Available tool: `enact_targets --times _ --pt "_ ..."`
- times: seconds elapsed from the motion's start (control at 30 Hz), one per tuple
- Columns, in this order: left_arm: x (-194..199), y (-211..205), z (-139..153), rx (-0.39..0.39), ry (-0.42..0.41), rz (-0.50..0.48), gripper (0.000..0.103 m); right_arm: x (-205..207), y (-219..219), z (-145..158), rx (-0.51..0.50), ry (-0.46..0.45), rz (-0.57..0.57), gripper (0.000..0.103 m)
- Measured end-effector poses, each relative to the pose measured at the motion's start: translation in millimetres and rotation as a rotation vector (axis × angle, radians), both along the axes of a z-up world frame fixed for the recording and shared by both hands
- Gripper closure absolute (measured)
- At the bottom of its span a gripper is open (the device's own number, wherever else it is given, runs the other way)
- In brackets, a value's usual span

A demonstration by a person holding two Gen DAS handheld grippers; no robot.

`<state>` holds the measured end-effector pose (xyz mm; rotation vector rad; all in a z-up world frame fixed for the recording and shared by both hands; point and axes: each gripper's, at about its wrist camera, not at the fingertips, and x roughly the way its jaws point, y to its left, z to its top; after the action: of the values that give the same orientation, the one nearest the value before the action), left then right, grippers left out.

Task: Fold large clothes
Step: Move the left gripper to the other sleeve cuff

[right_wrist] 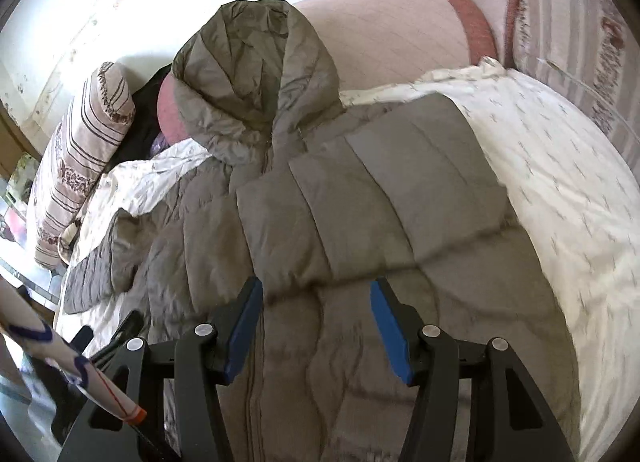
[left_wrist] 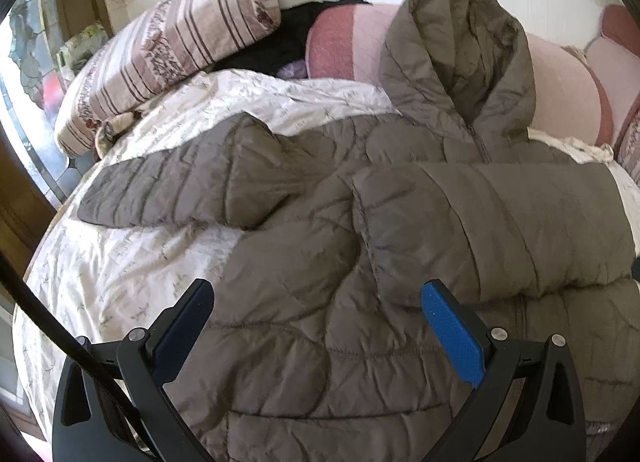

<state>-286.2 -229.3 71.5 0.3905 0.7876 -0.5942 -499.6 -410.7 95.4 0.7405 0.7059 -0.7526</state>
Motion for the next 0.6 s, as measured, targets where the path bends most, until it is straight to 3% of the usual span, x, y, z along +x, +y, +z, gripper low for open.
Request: enact_targets --times 0.1,0.2,0.33,0.6 --pt "-3.6 -5.6 -9.7 0.023 0.039 -0.02 0.0 -12.4 21.0 -10.0 0.021 -0.006 -0.047 0.042" --pt "-7.8 -10.6 -18.0 0.049 0.053 -0.034 0.0 0.2 32.7 -26.4 -0.011 0.061 0.006 0.042" --pt "-7.2 -15.0 -29.7 0.084 0.075 -0.038 0.0 9.6 26.5 -46.6 -0.022 0.115 0.04 0.042" --pt "4.0 -21.6 -54.7 0.132 0.168 -0.017 0.0 16.5 10.8 -77.1 0.057 0.179 0.05 0.042"
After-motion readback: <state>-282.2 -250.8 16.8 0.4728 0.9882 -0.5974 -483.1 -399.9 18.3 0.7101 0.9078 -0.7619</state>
